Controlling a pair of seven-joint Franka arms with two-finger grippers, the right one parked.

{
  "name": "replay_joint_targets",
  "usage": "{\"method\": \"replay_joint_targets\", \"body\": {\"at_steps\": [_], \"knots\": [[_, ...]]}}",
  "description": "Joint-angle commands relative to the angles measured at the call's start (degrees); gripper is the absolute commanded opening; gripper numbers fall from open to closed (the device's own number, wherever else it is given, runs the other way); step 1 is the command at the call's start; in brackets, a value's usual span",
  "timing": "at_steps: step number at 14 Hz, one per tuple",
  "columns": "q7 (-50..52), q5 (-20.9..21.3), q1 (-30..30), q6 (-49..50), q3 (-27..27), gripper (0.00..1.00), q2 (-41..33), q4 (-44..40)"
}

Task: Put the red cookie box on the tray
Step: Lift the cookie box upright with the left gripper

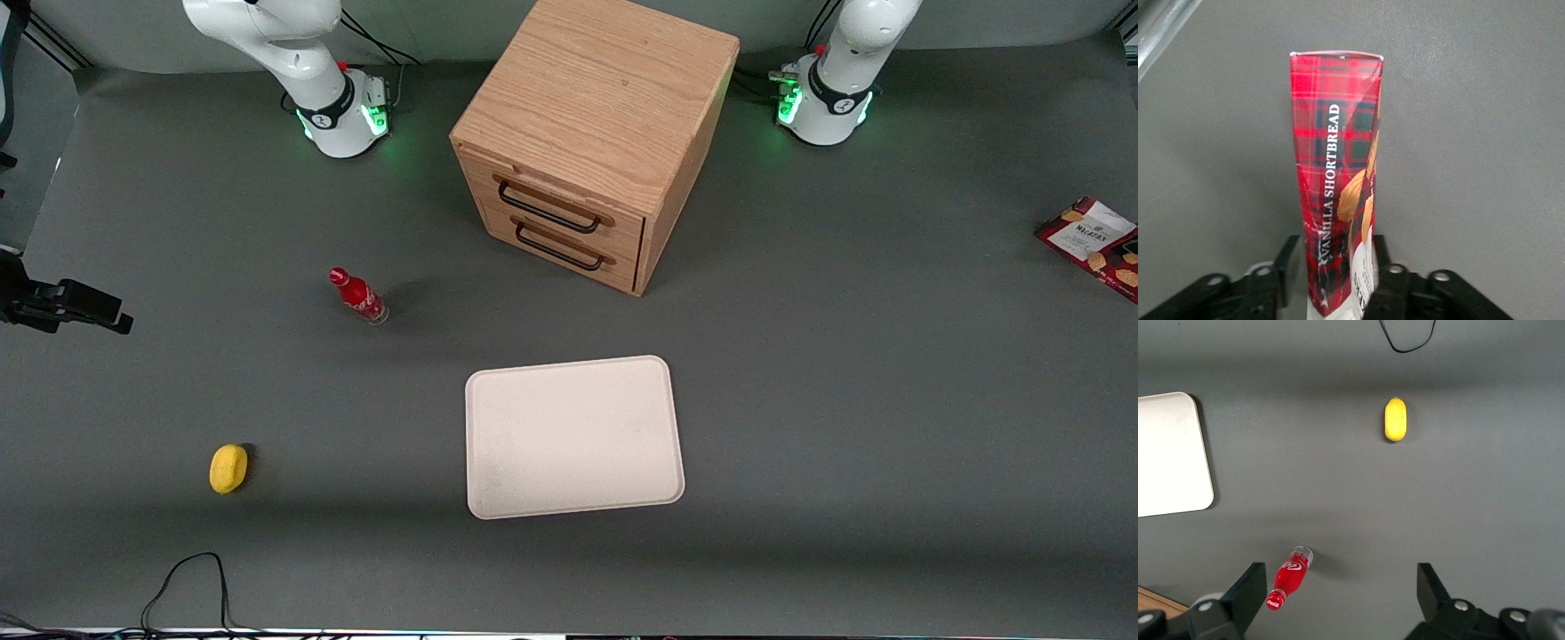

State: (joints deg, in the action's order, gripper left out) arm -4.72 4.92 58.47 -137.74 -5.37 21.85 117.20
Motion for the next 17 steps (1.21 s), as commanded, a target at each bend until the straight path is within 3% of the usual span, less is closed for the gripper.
{"method": "replay_joint_targets", "body": {"at_steps": [1, 5, 8, 13, 17], "knots": [[0.42, 0.09, -0.47, -0.25, 0.27, 0.0, -0.23, -0.12], [-0.02, 0.44, -0.64, 1.59, 0.1, 0.0, -1.54, -2.05], [-0.02, 0.53, -2.57, 13.06, 0.1, 0.0, -5.92, -7.75], [0.85, 0.7, -7.58, 41.8, 0.1, 0.0, -10.42, -29.86], [1.56, 4.21, -8.81, 53.17, -0.25, 0.0, -10.34, -44.04]]}}
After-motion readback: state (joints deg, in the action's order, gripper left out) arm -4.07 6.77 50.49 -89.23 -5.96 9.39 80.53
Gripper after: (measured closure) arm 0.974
